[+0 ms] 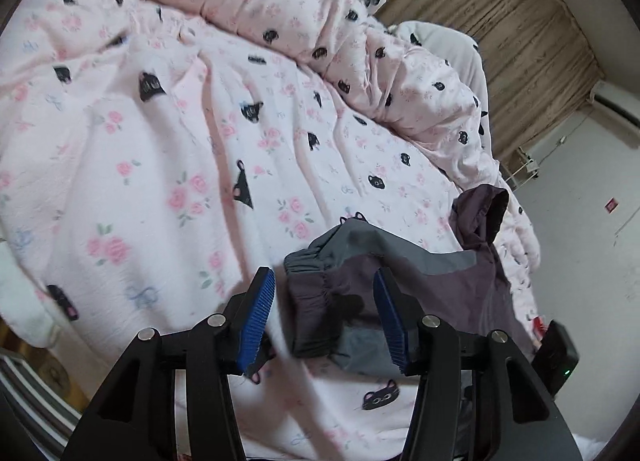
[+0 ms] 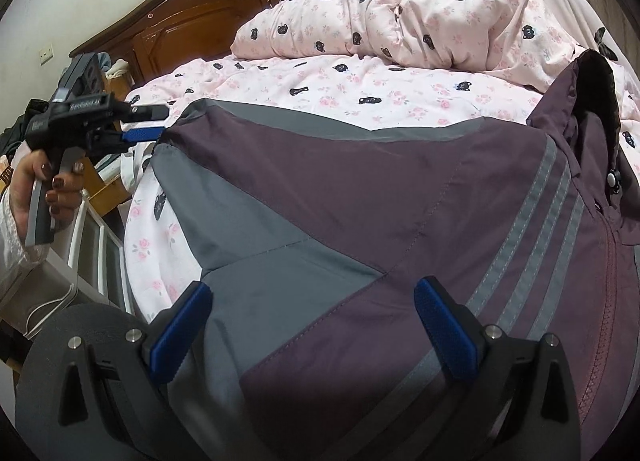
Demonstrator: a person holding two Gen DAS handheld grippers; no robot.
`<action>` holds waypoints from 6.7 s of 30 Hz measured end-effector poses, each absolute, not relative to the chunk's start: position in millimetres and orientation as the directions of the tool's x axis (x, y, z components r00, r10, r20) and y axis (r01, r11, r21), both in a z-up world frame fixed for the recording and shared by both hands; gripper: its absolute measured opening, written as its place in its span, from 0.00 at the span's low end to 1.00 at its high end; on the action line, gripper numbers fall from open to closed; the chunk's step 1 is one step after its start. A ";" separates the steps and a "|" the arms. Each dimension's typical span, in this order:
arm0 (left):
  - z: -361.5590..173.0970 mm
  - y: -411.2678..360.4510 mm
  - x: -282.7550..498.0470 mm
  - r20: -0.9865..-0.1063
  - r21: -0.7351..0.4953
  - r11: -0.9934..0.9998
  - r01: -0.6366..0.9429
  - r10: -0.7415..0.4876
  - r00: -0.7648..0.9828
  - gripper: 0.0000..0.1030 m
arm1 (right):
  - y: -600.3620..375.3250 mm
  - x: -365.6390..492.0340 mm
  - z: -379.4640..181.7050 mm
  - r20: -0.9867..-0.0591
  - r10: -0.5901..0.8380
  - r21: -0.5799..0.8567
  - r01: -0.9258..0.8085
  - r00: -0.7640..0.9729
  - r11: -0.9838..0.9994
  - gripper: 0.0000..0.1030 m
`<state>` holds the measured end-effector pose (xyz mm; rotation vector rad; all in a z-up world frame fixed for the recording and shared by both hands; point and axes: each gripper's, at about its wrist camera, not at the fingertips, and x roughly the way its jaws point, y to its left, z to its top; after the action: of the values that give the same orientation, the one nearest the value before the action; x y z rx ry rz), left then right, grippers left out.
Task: Fold clothes
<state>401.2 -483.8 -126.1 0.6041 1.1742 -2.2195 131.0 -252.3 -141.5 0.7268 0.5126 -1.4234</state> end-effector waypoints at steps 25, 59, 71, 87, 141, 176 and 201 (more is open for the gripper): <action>-145.2 -502.1 408.8 -0.686 -0.634 -0.220 0.741 -0.281 -0.671 0.34 | -251.9 136.2 -145.4 -0.709 -0.701 0.102 0.995 0.079 0.010 1.00; -48.1 -368.3 248.0 -0.573 -0.426 -0.621 0.658 -0.377 -0.727 0.53 | -113.2 -6.8 -55.4 -0.596 -0.754 0.006 0.937 -0.277 -0.349 1.00; -58.7 -364.7 78.9 -0.641 -0.191 -0.751 0.632 -0.392 -0.660 0.54 | -107.0 -110.0 -42.8 -0.587 -0.690 -0.013 0.857 -0.423 -0.515 1.00; -93.2 -447.8 -58.8 -0.775 -0.158 -0.806 0.571 -0.257 -0.577 0.51 | -308.2 -161.5 -71.5 -0.658 -0.628 -0.070 0.864 -0.415 -0.498 1.00; -105.0 -478.1 -66.9 -0.630 0.215 -0.659 0.721 -0.657 -0.413 0.72 | -350.9 -230.4 -112.0 -0.636 -0.452 -0.330 0.750 -0.626 -0.574 1.00; -110.6 -520.6 -11.6 -0.727 -0.216 -0.770 0.601 -0.284 -0.626 0.77 | -337.1 -241.9 -95.1 -0.636 -0.530 -0.339 0.820 -0.561 -0.460 1.00; -59.2 -515.2 -22.9 -0.648 -0.207 -0.765 0.610 -0.360 -0.671 0.81 | -336.0 -239.6 -31.1 -0.602 -0.712 -0.101 0.919 -0.361 -0.380 1.00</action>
<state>-22.9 -515.2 -59.2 0.8083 0.5604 -2.3955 -239.6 -336.0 -31.1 0.5734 0.5217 -1.9142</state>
